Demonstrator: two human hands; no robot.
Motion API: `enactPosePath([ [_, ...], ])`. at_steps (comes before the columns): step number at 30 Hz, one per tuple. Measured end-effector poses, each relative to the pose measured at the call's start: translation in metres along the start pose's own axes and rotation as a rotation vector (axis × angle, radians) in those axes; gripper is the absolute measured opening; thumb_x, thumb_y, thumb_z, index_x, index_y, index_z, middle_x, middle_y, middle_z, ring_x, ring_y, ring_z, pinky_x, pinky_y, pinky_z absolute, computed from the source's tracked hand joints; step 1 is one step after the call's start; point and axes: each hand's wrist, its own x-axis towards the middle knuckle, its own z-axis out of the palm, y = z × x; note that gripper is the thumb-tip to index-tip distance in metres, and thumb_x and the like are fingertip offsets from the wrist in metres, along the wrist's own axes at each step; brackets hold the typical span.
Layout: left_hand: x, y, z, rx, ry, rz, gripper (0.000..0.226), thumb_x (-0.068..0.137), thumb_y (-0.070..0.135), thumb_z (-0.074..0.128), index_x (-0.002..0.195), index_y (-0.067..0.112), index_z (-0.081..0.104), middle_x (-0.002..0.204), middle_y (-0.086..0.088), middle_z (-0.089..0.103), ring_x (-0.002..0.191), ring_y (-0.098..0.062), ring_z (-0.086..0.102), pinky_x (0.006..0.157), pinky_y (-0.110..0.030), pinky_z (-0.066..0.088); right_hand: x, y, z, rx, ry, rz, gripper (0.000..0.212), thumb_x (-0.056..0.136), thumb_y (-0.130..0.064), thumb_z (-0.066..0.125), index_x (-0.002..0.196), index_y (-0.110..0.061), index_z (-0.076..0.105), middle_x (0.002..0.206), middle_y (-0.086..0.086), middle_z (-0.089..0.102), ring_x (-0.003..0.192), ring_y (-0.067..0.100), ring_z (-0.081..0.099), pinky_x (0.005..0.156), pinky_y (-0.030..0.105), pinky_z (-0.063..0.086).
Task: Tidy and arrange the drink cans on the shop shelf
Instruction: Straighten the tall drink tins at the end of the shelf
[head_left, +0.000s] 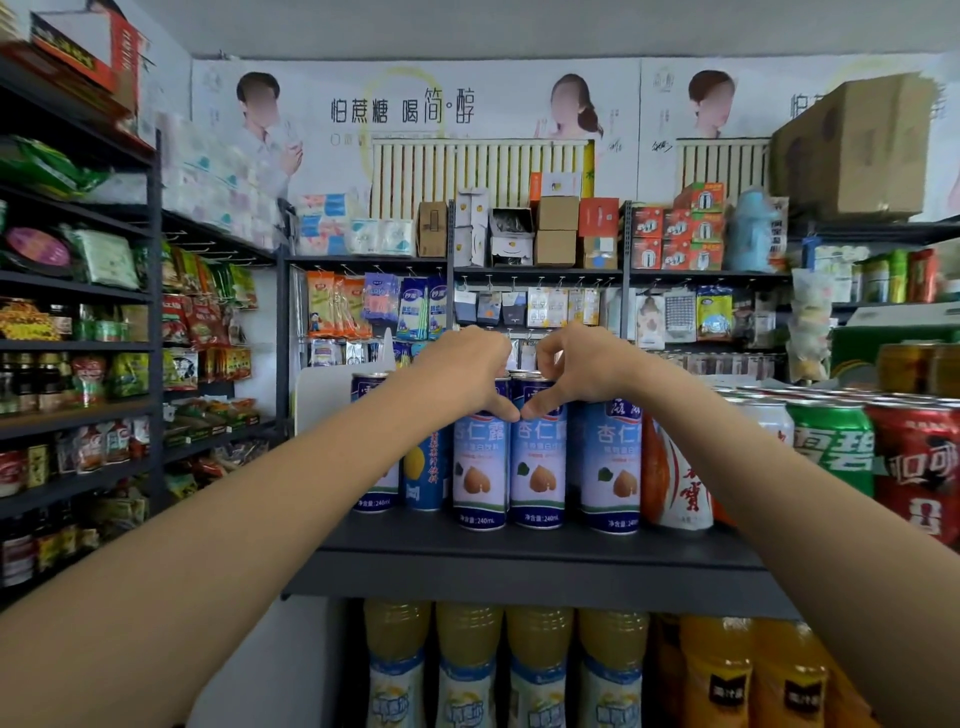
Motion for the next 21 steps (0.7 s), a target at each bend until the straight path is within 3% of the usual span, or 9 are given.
enactPosePath([
  [5, 0.0, 0.0, 0.004, 0.018, 0.029, 0.001, 0.05, 0.074, 0.047, 0.07, 0.095, 0.007, 0.049, 0.087, -0.006, 0.052, 0.08, -0.021, 0.049, 0.065, -0.03, 0.038, -0.004, -0.001, -0.003, -0.055, -0.005, -0.01, 0.044, 0.063, -0.038, 0.082, 0.064, -0.019, 0.042, 0.064, -0.008, 0.045, 0.059, 0.007, 0.038, 0.074, 0.033, 0.033],
  [8, -0.003, -0.002, 0.011, 0.011, 0.064, -0.009, 0.049, 0.075, 0.052, 0.066, 0.09, 0.013, 0.04, 0.087, 0.0, 0.046, 0.091, -0.022, 0.045, 0.08, -0.038, 0.042, -0.006, -0.001, -0.005, -0.047, -0.026, -0.021, 0.039, 0.067, -0.041, 0.079, 0.067, -0.021, 0.046, 0.069, -0.008, 0.046, 0.069, 0.014, 0.044, 0.074, 0.034, 0.036],
  [10, -0.006, -0.001, 0.013, 0.005, 0.103, -0.018, 0.049, 0.075, 0.055, 0.064, 0.096, 0.018, 0.04, 0.102, 0.0, 0.047, 0.104, -0.021, 0.041, 0.092, -0.044, 0.037, -0.012, 0.002, -0.012, 0.01, 0.014, -0.028, 0.032, 0.07, -0.041, 0.077, 0.074, -0.019, 0.054, 0.076, -0.006, 0.053, 0.078, 0.016, 0.051, 0.074, 0.032, 0.042],
  [15, -0.012, 0.009, 0.017, -0.19, 0.21, 0.071, 0.048, 0.077, 0.052, 0.063, 0.113, 0.026, 0.044, 0.124, 0.003, 0.046, 0.117, -0.019, 0.041, 0.097, -0.04, 0.028, -0.045, 0.029, -0.033, -0.043, 0.168, -0.012, 0.019, 0.081, -0.025, 0.07, 0.092, -0.013, 0.063, 0.096, -0.001, 0.06, 0.096, 0.016, 0.057, 0.08, 0.027, 0.045],
  [19, -0.016, 0.024, 0.036, -0.152, 0.212, 0.031, 0.059, 0.077, 0.056, 0.06, 0.125, 0.026, 0.04, 0.126, 0.004, 0.047, 0.121, -0.02, 0.039, 0.102, -0.041, 0.023, -0.066, 0.043, -0.014, -0.128, 0.11, 0.03, 0.041, 0.077, -0.029, 0.072, 0.112, -0.015, 0.056, 0.109, -0.003, 0.059, 0.103, 0.016, 0.055, 0.097, 0.035, 0.044],
  [21, -0.017, 0.029, 0.041, -0.107, 0.219, 0.014, 0.067, 0.077, 0.057, 0.06, 0.13, 0.025, 0.035, 0.132, 0.004, 0.044, 0.125, -0.022, 0.034, 0.104, -0.044, 0.021, -0.07, 0.045, -0.002, -0.148, 0.149, 0.017, 0.049, 0.077, -0.03, 0.073, 0.118, -0.017, 0.05, 0.112, -0.001, 0.063, 0.094, 0.014, 0.055, 0.101, 0.038, 0.038],
])
